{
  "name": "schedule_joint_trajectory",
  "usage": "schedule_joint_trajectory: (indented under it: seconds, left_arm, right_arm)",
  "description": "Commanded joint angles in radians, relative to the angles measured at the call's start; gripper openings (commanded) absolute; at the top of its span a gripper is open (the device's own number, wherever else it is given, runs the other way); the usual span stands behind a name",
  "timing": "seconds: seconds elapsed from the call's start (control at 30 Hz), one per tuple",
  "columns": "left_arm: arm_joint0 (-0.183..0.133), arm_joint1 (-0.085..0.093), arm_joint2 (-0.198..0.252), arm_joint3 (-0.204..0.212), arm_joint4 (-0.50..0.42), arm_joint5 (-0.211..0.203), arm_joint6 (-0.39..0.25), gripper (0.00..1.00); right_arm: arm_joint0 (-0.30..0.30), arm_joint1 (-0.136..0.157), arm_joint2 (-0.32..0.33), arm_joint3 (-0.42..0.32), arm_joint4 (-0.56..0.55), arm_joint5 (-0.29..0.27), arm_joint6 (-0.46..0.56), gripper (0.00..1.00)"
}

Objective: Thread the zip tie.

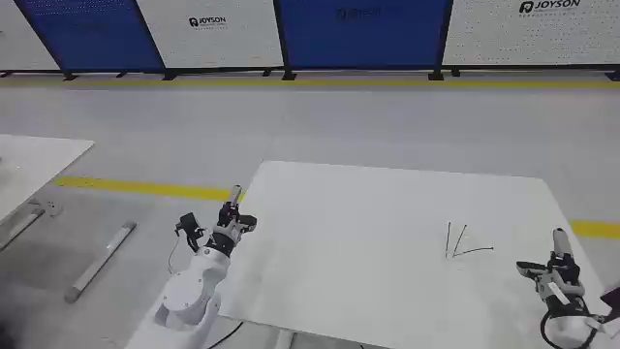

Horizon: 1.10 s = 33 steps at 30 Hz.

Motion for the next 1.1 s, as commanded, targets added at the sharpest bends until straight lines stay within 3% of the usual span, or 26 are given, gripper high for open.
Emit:
schedule_joint_trajectory:
  seconds: [0.0,0.03,0.07,0.1,0.13,0.17,0.2,0.4,0.53,0.67,0.73,1.07]
  left_arm:
    - [0.000,0.000,0.000,0.000,0.000,0.000,0.000,0.78]
    - [0.000,0.000,0.000,0.000,0.000,0.000,0.000,1.00]
    - [0.000,0.000,0.000,0.000,0.000,0.000,0.000,0.78]
    - [0.000,0.000,0.000,0.000,0.000,0.000,0.000,1.00]
    - [0.000,0.000,0.000,0.000,0.000,0.000,0.000,1.00]
    - [0.000,0.000,0.000,0.000,0.000,0.000,0.000,0.78]
    - [0.000,0.000,0.000,0.000,0.000,0.000,0.000,1.00]
    - [0.000,0.000,0.000,0.000,0.000,0.000,0.000,1.00]
    - [0.000,0.000,0.000,0.000,0.000,0.000,0.000,1.00]
    - [0.000,0.000,0.000,0.000,0.000,0.000,0.000,1.00]
    - [0.000,0.000,0.000,0.000,0.000,0.000,0.000,1.00]
    - [0.000,0.000,0.000,0.000,0.000,0.000,0.000,1.00]
  right_arm:
    - [0.000,0.000,0.000,0.000,0.000,0.000,0.000,0.78]
    - [0.000,0.000,0.000,0.000,0.000,0.000,0.000,0.78]
    - [0.000,0.000,0.000,0.000,0.000,0.000,0.000,0.78]
    - [0.000,0.000,0.000,0.000,0.000,0.000,0.000,0.78]
    - [0.000,0.000,0.000,0.000,0.000,0.000,0.000,0.78]
    - [0.000,0.000,0.000,0.000,0.000,0.000,0.000,0.78]
    - [0.002,0.000,0.001,-0.006,-0.001,-0.006,0.008,1.00]
    - [-0.012,0.003,0.045,-0.005,-0.013,-0.036,0.087,1.00]
    - [-0.011,0.015,0.095,-0.001,-0.021,-0.031,0.263,1.00]
    - [0.009,0.034,0.173,-0.003,-0.124,-0.044,0.423,1.00]
    - [0.013,0.040,0.181,-0.012,-0.151,-0.037,0.489,1.00]
    - [0.018,0.042,0.191,-0.012,-0.142,-0.026,0.506,1.00]
